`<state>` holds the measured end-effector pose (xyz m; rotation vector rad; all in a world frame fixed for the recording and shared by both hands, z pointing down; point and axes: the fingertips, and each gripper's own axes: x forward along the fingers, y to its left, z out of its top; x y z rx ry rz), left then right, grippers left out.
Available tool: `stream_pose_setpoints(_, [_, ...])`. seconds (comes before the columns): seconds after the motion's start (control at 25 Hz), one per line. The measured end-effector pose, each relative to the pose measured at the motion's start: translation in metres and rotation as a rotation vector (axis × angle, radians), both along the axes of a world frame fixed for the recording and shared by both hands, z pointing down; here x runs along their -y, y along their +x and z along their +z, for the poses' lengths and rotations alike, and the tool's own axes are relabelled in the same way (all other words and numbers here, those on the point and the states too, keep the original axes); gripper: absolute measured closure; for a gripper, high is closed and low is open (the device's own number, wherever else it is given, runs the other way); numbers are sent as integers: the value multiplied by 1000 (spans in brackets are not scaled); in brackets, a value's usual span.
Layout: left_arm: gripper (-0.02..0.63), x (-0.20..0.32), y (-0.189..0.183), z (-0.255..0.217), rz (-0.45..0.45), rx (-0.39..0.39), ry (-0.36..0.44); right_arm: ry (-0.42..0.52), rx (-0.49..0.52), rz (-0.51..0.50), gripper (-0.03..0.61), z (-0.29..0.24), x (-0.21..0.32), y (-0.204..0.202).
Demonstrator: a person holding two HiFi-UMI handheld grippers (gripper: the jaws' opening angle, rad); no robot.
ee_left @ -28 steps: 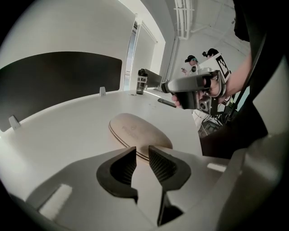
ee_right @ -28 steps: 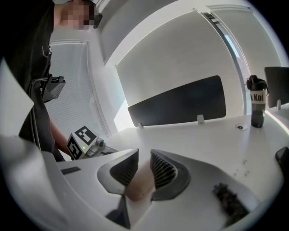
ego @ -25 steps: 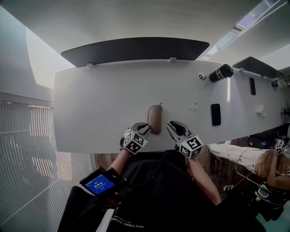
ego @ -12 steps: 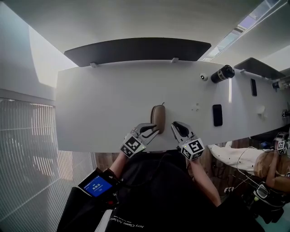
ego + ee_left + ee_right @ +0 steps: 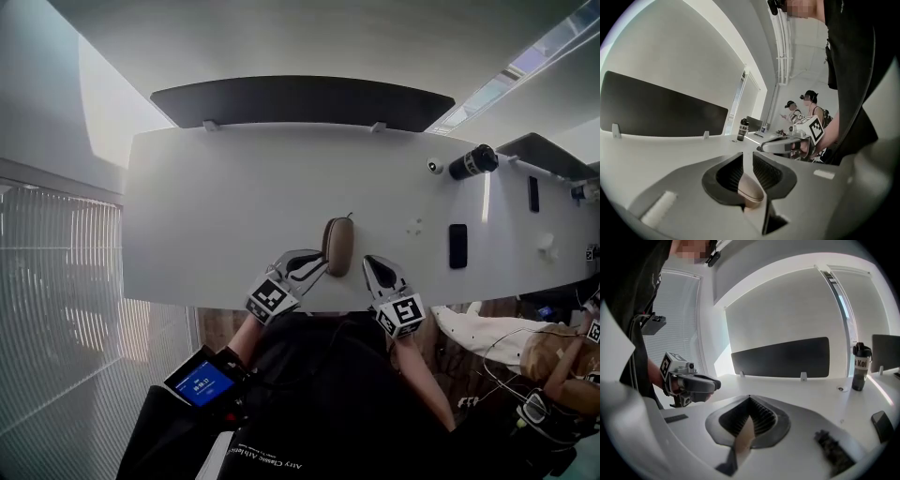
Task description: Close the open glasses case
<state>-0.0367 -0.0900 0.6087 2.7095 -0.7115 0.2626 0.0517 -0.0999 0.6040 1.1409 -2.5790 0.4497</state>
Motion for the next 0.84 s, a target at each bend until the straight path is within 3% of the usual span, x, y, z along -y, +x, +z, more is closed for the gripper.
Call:
stream_pose_setpoints(0.52, [548, -16, -19, 16, -24, -20, -104, -104, -22, 19, 572, 21, -18, -8])
stream_pose_setpoints(0.84, [548, -13, -27, 19, -42, -3, -104, -107, 4, -16, 572, 11, -13, -24])
